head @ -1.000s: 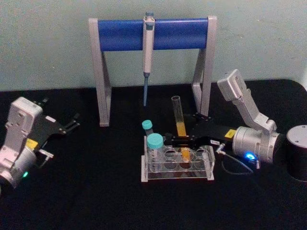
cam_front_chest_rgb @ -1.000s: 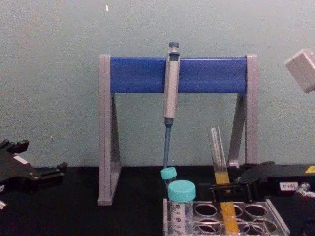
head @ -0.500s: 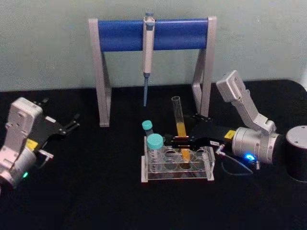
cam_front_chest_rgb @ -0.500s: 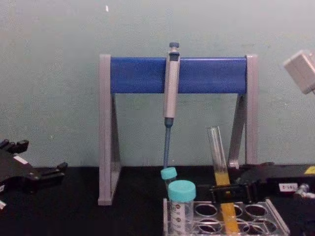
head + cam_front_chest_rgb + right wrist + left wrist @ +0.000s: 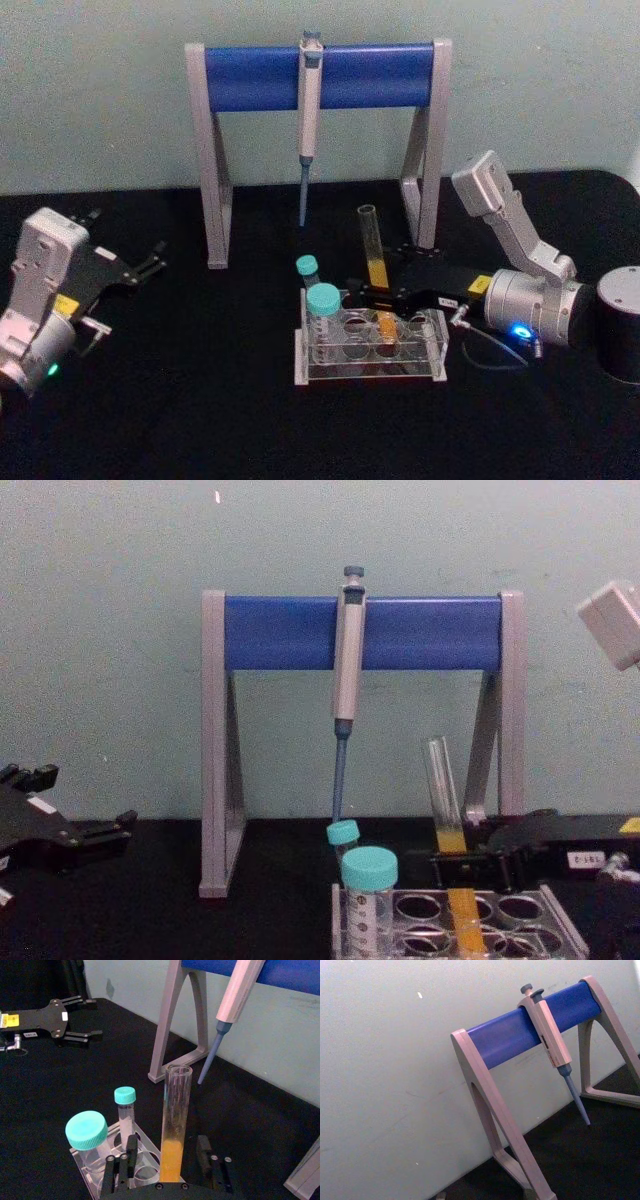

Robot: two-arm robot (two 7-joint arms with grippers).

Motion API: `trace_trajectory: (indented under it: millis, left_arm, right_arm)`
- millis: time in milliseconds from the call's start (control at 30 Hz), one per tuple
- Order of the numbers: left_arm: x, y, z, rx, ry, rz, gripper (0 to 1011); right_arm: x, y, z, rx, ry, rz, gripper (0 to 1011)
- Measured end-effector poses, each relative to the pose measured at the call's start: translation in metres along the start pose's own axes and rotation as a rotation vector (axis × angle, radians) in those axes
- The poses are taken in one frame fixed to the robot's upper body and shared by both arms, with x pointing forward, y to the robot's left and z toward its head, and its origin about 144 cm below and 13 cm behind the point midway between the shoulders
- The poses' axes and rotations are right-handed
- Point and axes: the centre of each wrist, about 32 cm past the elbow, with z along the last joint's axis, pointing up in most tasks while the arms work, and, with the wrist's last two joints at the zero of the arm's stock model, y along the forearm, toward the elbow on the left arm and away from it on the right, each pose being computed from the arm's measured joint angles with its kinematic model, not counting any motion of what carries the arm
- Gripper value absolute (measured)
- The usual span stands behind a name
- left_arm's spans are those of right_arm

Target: Pick up the test tube from the test tube rack, shake it, then place it back into the test tube rack.

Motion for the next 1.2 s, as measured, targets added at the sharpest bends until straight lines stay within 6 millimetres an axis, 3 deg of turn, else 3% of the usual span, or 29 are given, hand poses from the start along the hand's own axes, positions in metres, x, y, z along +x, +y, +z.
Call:
trace_trajectory:
  millis: [600,1200]
  left_arm:
    - [0.0,0.0,0.0,0.0,0.0,0.0,1002]
    - [0.0,0.0,0.0,0.0,0.0,0.0,1001]
  right_arm:
    - [-0.0002,0.0,-0.0002,0.001,0.001,0.0,230]
    - [-0.0007,-0.0007,-0.0012,0.006,0.004,0.0,224]
